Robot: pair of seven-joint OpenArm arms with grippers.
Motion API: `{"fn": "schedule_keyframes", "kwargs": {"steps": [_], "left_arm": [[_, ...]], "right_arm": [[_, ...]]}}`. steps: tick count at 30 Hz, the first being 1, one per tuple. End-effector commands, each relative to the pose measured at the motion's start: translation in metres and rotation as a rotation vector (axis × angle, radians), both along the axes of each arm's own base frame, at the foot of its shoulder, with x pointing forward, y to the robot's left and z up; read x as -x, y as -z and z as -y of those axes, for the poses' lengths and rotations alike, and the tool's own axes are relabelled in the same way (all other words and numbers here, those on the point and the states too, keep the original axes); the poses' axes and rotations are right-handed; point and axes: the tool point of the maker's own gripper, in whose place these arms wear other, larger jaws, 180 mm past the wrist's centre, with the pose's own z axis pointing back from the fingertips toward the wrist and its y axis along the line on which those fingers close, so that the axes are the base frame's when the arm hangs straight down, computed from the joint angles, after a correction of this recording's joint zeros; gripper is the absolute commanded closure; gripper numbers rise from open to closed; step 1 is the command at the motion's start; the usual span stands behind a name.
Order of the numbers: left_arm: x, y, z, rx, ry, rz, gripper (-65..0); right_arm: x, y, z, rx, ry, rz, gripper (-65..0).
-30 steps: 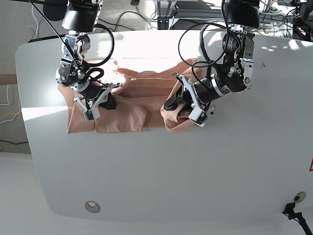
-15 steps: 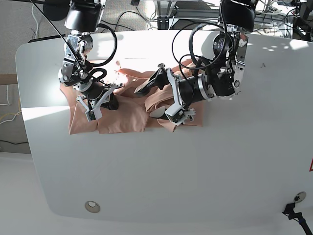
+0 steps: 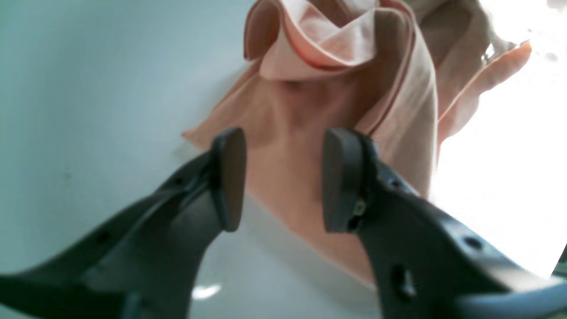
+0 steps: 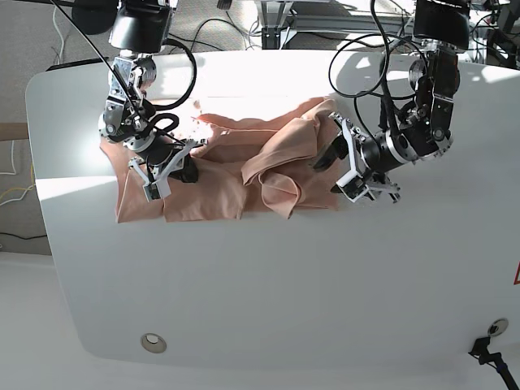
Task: Fold the T-shirt properly
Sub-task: 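Carry the held strip end with the left gripper toward the right gripper, then lay the folded end down and flatten it with the left gripper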
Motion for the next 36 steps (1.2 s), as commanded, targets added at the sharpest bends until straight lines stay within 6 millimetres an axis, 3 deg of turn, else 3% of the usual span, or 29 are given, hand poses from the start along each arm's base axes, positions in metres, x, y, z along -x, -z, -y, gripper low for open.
{"fn": "schedule_keyframes", "kwargs": {"steps": [1, 3, 10, 15, 18, 26, 31, 33, 36], "left_arm": [[-0.006, -0.007, 0.006, 0.036, 0.000, 0.027, -11.7], [-0.007, -0.002, 0.005, 0.039, -0.007, 0.010, 0.0], [-0.016, 0.016, 0.002, 0.112, -0.105, -0.022, 0.0], [-0.001, 0.049, 0.012, 0.091, -0.077, -0.122, 0.0], [0.010, 0.055, 0.026, 0.090, -0.031, -0.147, 0.0], [0.047, 0.017, 0.082, 0.148, 0.148, -0.072, 0.0], [0.070, 0.008, 0.111, 0.194, 0.245, -0.082, 0.0], [0.065, -0.006, 0.112, 0.221, 0.242, -0.053, 0.0], [0.037, -0.025, 0.083, 0.220, 0.143, 0.027, 0.0]], "right_arm": [[0.006, 0.008, 0.001, 0.042, -0.020, -0.047, 0.0], [0.006, 0.008, 0.001, 0.040, -0.020, -0.047, 0.0], [0.014, 0.013, 0.000, 0.040, -0.022, -0.064, 0.0], [0.016, 0.014, 0.000, 0.040, -0.022, -0.069, 0.0], [0.016, 0.015, 0.000, 0.040, -0.020, -0.069, 0.0], [0.015, 0.014, 0.000, 0.039, -0.016, -0.069, 0.0], [0.014, 0.014, -0.007, 0.022, -0.015, -0.068, 0.0], [0.014, 0.014, -0.007, 0.022, -0.015, -0.068, 0.0], [0.014, 0.014, -0.007, 0.022, -0.015, -0.068, 0.0]]}}
